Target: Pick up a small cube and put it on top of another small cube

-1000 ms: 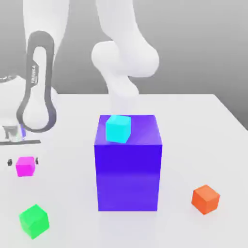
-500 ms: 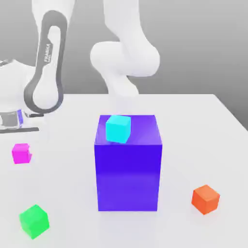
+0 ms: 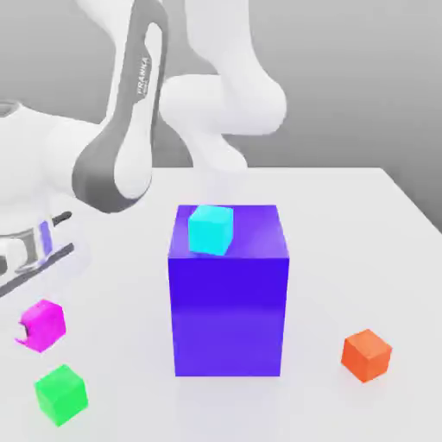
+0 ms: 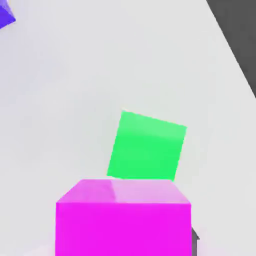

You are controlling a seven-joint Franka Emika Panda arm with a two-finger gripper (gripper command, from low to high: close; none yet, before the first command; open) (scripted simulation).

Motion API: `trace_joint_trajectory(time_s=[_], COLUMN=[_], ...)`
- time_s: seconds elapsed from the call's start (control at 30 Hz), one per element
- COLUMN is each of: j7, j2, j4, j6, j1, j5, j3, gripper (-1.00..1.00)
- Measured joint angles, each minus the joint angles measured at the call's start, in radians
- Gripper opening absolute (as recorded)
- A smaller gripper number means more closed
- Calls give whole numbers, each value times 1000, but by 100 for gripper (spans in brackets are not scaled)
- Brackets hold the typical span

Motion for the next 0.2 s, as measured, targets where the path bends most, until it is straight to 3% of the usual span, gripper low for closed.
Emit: trace_joint_trajectory(time_s=[0.1,0.13,0.2], j7=[-41,-49,-49], j2=[99,120,120], j4=[11,13,13], j6=[87,105,105], j1=[-18,-23,-23], j5=[45,54,54], j3=[35,42,42], gripper=[-100,100,100])
